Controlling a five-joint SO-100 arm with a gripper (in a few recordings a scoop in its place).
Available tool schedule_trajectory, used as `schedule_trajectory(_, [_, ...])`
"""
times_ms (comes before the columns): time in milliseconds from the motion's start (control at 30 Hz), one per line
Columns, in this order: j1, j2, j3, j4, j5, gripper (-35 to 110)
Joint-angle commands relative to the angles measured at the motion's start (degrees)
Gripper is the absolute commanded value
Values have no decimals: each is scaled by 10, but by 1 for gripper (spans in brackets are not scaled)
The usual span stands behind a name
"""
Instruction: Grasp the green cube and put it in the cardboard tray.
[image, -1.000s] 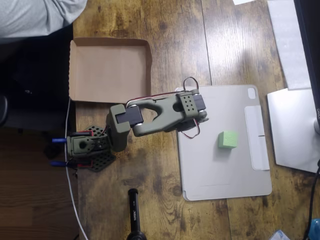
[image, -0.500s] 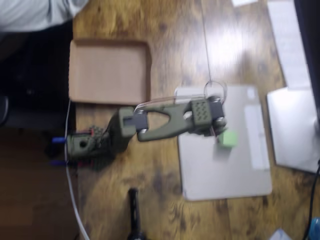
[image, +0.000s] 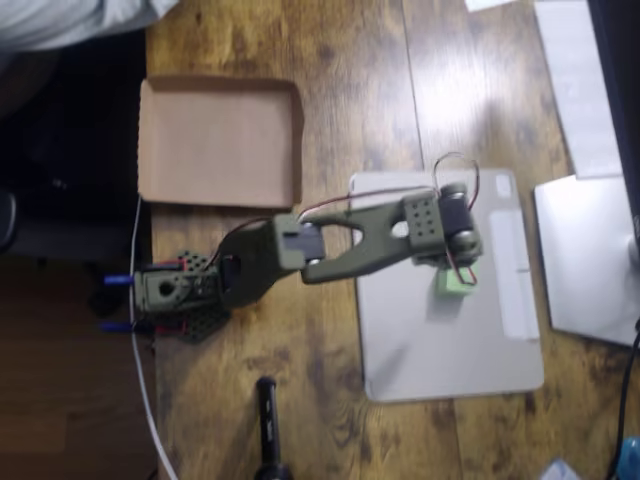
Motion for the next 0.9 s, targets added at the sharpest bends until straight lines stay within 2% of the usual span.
schedule_trajectory(0, [2, -18, -61, 3, -19, 31])
schedule_trajectory(233, [33, -65, -61, 0, -23, 34])
schedule_trajectory(467, [51, -47, 97, -99, -19, 36])
schedule_trajectory(867, [40, -33, 115, -154, -11, 38])
